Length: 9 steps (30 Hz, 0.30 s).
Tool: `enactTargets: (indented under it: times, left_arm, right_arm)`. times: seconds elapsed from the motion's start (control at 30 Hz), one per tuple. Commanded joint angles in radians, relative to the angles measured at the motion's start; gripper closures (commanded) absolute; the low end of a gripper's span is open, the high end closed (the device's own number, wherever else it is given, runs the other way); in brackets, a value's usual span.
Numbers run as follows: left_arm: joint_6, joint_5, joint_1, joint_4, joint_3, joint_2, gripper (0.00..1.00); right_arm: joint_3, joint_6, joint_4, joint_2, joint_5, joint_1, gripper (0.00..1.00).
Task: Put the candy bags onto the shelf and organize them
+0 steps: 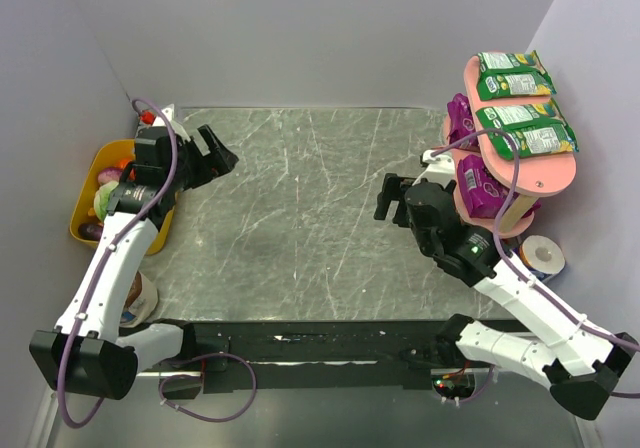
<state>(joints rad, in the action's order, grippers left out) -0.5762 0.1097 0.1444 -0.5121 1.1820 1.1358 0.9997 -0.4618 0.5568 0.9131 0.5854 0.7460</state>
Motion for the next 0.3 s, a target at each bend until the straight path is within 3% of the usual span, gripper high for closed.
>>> enactTargets:
  times: [0.0,0.27]
  left_arm:
    - [0.015,0.005,-0.003,0.04,-0.004,-0.01,0.04]
    - [0.026,0.027,-0.003,0.041,0.002,-0.019,0.04]
  right_arm:
    - [-0.001,-0.028,-0.043,-0.019,0.03,0.001,0.0]
    - [0.0,-0.043,-0.049,-0.017,0.019,0.003,0.0]
